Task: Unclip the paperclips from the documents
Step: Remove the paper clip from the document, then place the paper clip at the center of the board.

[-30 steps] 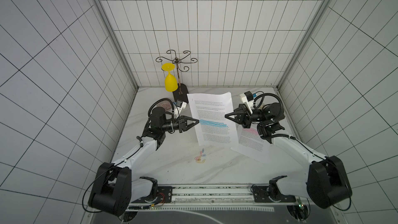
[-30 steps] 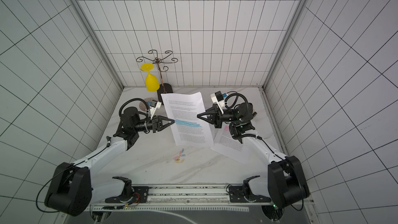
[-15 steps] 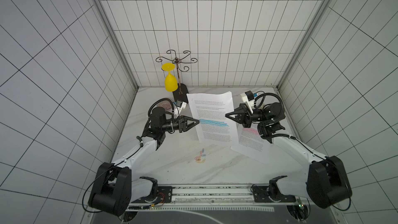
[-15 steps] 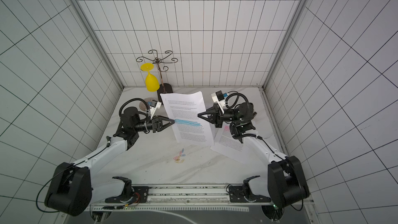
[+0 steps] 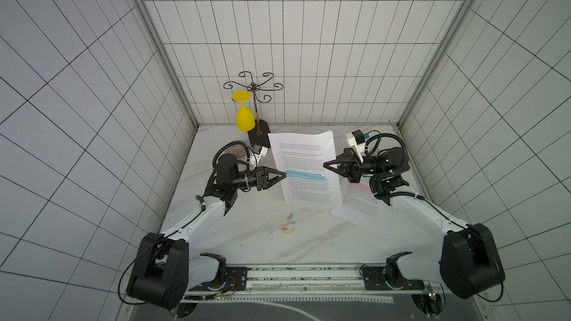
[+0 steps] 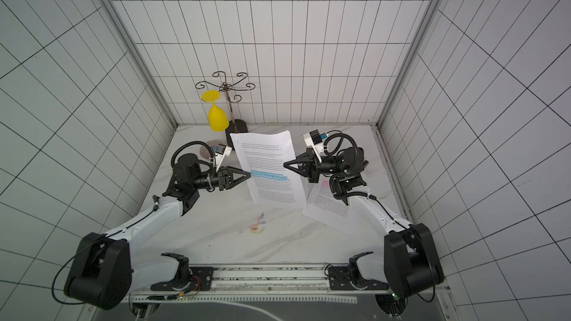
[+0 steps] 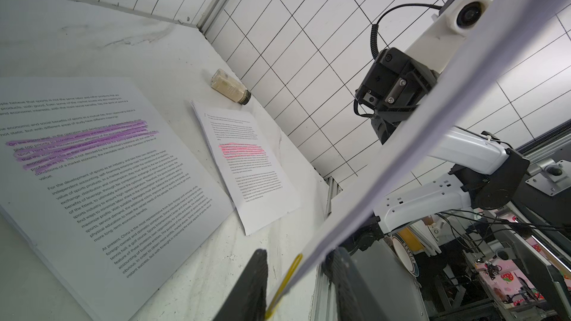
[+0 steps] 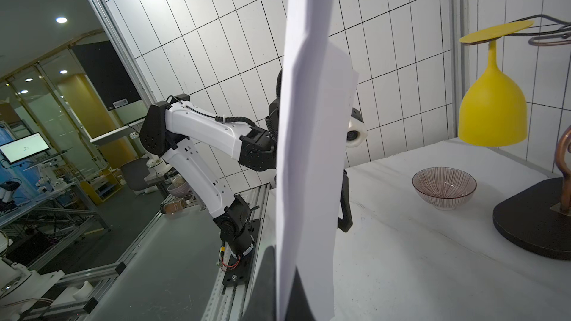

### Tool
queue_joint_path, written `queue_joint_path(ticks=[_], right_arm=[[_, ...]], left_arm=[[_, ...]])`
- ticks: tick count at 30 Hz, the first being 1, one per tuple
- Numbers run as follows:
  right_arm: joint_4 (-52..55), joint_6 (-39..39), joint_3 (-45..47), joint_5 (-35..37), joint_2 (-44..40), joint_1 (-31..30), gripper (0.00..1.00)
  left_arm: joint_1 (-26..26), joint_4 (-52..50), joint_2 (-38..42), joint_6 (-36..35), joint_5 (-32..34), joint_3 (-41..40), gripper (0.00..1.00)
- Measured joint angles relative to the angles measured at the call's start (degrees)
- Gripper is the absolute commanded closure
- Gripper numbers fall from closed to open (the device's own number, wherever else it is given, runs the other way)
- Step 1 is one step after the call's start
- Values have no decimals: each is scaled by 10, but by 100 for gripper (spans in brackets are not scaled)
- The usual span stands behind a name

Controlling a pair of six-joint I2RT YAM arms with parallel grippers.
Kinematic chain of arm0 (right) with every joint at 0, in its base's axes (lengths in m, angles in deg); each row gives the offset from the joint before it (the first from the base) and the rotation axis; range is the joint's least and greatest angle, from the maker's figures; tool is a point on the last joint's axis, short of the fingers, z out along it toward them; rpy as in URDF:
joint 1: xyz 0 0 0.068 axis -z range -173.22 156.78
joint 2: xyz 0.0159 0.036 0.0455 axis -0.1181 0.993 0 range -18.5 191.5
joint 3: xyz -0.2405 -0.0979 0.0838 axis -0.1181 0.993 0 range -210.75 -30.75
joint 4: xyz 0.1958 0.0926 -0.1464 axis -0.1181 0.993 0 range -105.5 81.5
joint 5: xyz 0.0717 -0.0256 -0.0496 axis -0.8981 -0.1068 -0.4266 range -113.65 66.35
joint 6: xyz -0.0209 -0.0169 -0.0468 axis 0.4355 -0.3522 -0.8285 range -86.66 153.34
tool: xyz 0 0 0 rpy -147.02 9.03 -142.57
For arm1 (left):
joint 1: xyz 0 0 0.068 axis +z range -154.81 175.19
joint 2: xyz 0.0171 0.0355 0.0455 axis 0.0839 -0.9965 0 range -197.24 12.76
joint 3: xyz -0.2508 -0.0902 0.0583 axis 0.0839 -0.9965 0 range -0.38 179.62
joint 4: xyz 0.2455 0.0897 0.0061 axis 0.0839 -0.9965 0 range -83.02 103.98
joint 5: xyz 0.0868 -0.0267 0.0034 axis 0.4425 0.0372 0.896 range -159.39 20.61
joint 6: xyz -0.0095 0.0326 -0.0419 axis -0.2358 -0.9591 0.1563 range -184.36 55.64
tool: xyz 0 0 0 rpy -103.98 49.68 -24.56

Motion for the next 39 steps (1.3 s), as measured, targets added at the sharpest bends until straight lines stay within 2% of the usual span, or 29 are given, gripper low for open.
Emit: queue_joint_path(ticks=[4,7,8,17,24,30,35,39], right_arm=[[-5,3,0,0,1,0,100],[-8,4,0,0,2,0,100],[-8,4,0,0,2,0,100],[0,-3,0,0,2,9,100],[91,-63,1,1,2,52,100],[110,-96,2,24,-25,117,100],[128,-121,2,42,-37,120,100],[148,-134,2,57,-37,120,100]], left_arm=[[0,-1,0,0,-1,0,73],[0,-3,0,0,-2,0,97],[0,-4,0,0,-2,-1,100],[3,-9,0,-3,-2,-1,100],[10,-59,14,-52,4,0,100],[67,-165,18,-85,81,-30,100],[68,-241,18,-111,126,-51,100],[46,-283,15,-123,171,-75,100]])
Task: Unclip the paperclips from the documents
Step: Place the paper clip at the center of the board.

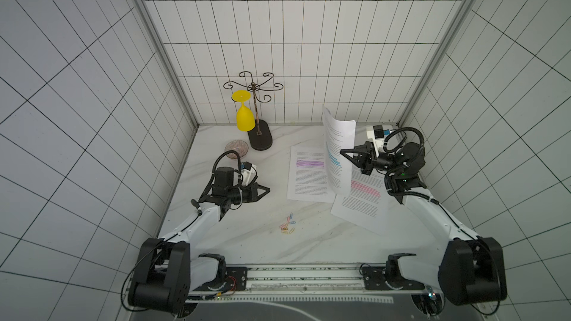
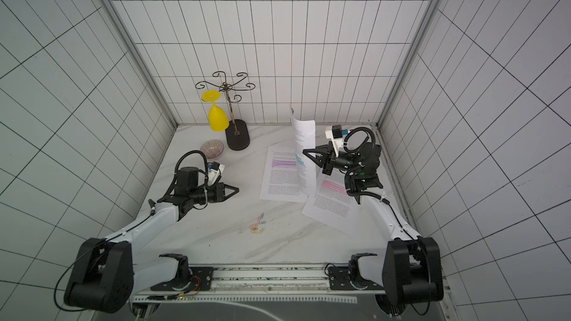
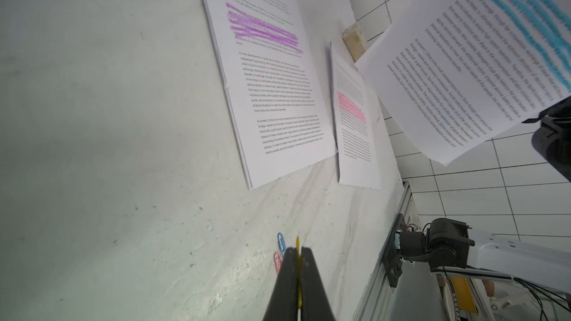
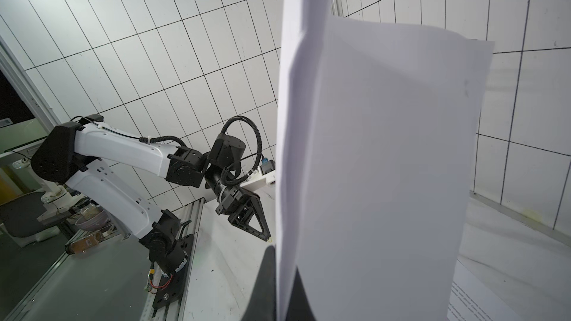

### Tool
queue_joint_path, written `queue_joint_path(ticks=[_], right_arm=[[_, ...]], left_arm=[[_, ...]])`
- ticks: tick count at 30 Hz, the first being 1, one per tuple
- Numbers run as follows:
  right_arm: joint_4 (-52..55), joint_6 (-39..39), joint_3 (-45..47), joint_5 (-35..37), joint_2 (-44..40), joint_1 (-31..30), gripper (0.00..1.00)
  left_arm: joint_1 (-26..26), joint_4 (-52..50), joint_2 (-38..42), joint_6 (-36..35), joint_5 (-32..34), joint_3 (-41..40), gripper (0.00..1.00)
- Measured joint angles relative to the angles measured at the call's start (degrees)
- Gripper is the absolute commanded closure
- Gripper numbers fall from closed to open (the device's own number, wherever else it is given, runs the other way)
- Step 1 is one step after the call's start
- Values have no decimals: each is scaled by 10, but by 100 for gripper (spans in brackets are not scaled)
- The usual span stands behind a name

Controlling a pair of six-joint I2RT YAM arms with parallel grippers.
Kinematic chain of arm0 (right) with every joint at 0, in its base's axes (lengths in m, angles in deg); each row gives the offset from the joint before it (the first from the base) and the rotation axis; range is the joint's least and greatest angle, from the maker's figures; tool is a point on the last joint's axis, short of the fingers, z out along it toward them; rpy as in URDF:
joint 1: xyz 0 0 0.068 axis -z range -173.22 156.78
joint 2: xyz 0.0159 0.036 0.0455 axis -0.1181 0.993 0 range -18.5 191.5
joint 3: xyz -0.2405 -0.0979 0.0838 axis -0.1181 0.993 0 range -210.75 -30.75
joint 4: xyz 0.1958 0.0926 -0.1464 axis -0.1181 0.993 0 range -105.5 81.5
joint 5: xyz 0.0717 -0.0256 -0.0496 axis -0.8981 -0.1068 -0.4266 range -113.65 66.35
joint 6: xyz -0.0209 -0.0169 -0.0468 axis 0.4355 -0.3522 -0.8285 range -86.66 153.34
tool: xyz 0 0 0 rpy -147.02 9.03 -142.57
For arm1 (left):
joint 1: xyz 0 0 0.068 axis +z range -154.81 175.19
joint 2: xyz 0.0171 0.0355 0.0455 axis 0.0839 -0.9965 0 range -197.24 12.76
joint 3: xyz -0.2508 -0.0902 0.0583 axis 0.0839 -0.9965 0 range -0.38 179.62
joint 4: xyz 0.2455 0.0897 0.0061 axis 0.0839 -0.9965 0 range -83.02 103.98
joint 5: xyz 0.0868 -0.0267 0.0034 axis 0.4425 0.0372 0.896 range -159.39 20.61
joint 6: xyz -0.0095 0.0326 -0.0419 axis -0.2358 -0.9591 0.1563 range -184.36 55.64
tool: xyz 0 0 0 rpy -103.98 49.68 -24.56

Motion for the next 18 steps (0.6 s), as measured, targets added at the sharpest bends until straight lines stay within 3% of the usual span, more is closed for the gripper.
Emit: queue_joint_path(ticks=[7,11,14,18], right_arm=[[10,-9,2,14,0,0,100],[13,-9,9,19,0,0,100],[19,-10,14,20,0,0,100],[45,-21,14,26,-1,0,100]], left_arm=[[-109,3,-30,55,61,-85,95],[-137,14,-56,90,78,-97,58],[-139,35,-56,103,81,-89,46],[-139,37,-53,109,91,-79,39]])
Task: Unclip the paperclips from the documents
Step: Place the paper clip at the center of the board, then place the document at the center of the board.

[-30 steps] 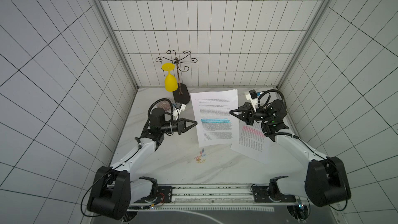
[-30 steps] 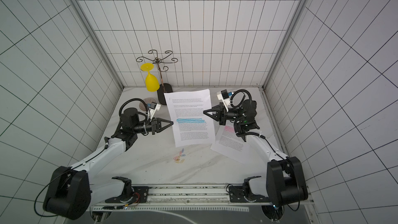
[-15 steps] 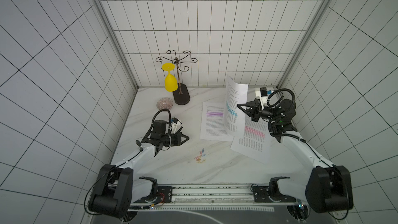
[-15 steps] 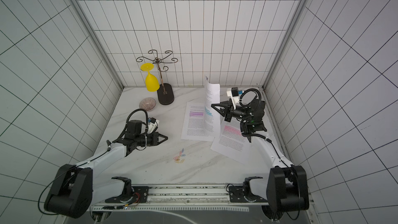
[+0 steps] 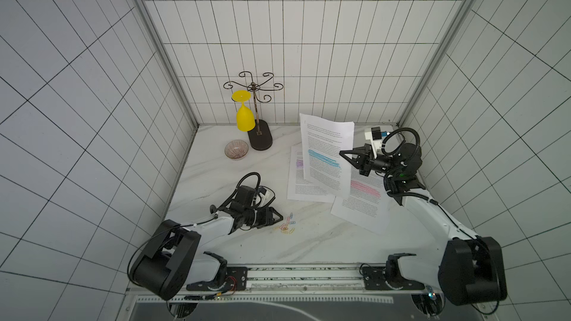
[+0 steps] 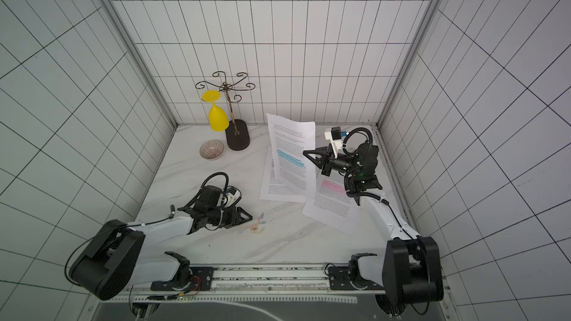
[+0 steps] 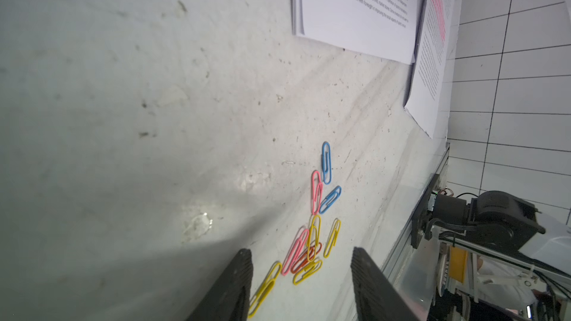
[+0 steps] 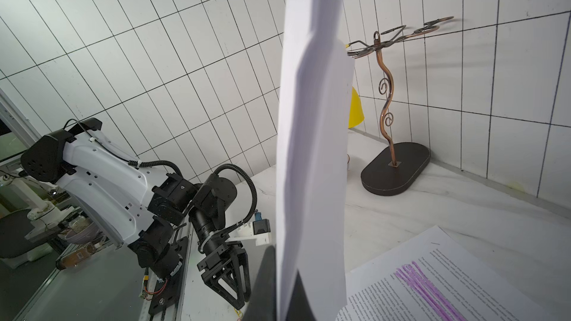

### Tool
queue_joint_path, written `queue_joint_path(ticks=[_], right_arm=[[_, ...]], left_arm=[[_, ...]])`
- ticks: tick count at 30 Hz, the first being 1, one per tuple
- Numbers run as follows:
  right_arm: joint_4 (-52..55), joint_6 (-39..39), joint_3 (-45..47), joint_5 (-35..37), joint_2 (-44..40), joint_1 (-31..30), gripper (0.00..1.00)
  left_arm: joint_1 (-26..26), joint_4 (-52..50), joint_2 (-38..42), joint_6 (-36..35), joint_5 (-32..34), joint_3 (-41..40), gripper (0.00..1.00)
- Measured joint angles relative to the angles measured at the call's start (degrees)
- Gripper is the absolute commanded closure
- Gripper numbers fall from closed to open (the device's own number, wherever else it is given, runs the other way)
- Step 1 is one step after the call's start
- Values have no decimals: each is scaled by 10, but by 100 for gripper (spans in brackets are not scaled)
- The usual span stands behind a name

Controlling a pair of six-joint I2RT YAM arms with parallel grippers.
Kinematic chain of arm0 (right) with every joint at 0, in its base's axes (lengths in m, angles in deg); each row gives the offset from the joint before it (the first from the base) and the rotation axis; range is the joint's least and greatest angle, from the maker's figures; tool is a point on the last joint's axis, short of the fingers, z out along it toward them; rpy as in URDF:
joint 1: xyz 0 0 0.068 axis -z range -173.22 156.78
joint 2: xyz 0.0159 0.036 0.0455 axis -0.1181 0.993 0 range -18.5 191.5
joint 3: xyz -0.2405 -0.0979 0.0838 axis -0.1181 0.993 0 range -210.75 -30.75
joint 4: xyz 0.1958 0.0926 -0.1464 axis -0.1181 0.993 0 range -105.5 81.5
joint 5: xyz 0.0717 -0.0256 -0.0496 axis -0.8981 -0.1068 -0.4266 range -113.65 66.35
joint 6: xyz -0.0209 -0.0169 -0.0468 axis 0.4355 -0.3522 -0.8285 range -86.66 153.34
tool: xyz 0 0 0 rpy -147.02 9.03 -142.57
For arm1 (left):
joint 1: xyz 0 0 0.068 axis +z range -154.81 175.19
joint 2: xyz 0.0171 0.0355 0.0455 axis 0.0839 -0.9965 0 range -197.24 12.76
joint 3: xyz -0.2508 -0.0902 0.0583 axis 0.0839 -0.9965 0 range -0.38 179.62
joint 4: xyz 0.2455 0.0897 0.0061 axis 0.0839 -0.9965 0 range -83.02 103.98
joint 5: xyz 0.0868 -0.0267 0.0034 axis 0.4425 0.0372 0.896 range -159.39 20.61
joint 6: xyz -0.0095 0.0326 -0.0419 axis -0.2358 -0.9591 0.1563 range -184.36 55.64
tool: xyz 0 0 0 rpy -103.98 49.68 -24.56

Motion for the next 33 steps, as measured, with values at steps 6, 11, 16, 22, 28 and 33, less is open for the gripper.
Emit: queue_joint_path(ticks=[6,11,16,22,28,33], right_arm=[[107,-48,-2,45,-3,-29,100],[169,-68,-28,100,30,-124,100],[150,-47,-104,138,118,-231,100],[-44,74,-127,152,218,-280,100],[-81,122,-151,225,329,-278,100],[-94,141,-168,294,420,-283,100]], left_arm=[[0,-70,23,-19,45,34,36],[0,-142,88,-56,126,99,35],[1,-165,150,-83,225,168,34],[6,-177,188,-109,309,194,34],[30,-208,201,-126,330,194,34],[39,-218,212,-131,332,194,34]])
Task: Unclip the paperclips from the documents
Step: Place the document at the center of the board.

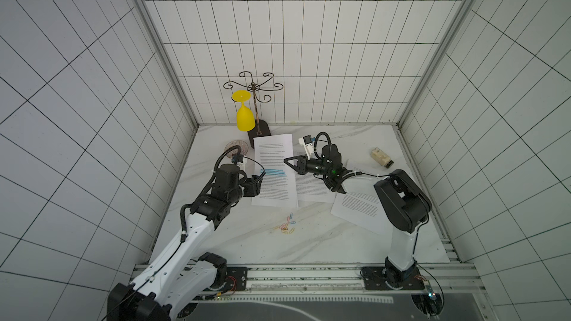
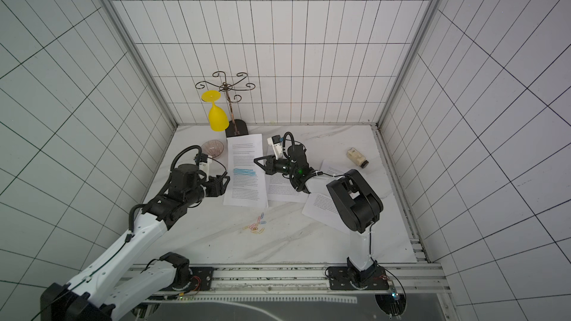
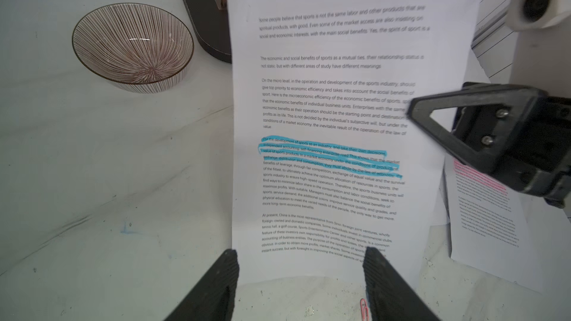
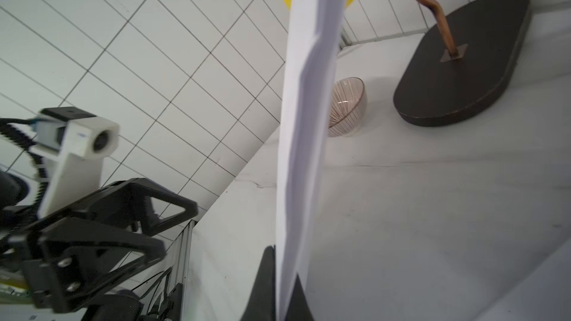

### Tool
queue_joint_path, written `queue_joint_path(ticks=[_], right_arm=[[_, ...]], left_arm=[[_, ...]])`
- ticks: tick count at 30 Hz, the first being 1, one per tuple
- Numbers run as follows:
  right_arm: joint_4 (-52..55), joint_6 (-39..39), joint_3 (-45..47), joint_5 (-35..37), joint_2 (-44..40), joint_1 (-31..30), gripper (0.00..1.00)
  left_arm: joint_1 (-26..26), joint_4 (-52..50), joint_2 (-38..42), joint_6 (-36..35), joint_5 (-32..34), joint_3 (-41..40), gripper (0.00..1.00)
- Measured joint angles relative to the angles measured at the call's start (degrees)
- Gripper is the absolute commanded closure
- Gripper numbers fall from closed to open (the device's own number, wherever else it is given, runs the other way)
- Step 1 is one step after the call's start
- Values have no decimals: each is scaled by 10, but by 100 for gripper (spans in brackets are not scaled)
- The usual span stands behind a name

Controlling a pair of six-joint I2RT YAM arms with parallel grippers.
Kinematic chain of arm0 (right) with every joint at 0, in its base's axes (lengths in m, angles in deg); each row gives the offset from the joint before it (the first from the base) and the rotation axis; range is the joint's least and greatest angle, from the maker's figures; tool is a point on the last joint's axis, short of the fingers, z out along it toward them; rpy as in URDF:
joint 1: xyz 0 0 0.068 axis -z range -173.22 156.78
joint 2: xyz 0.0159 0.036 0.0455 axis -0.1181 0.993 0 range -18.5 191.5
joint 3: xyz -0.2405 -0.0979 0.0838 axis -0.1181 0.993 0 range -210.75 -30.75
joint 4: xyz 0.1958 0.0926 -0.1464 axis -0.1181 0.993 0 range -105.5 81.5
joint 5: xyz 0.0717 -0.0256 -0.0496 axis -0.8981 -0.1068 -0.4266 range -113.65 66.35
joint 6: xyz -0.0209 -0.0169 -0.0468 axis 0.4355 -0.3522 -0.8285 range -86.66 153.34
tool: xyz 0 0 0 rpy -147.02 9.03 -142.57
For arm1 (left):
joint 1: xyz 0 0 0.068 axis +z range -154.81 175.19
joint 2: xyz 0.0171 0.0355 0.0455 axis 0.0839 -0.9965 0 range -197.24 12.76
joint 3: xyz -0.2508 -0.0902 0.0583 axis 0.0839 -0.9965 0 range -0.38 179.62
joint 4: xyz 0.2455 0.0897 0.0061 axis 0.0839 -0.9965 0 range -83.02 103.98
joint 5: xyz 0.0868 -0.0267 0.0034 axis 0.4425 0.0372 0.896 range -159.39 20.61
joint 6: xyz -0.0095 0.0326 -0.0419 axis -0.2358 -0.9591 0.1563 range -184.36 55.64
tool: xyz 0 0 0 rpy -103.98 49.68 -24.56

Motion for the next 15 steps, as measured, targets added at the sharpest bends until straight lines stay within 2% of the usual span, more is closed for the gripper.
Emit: queue_joint_path(ticks=[4,9,10,11,13,15], right_arm=[[-7,12,-50,37,69,-8,100],[-12,25,-91,74,112,-21,100],[-11,27,-93,81,115,-23,94],[-9,28,-94,89,116,-24,84],[3,30,-97,99,116,-25,46],[28,23,-107,107,116,-25,19]], left_arm=[[2,-9,0,-2,0,3,34],[3,-13,0,-7,0,12,34],[3,-15,1,-7,0,13,34],[3,-16,2,-8,0,13,34],[3,-19,5,-11,0,13,34],[4,-20,6,-13,2,13,34]])
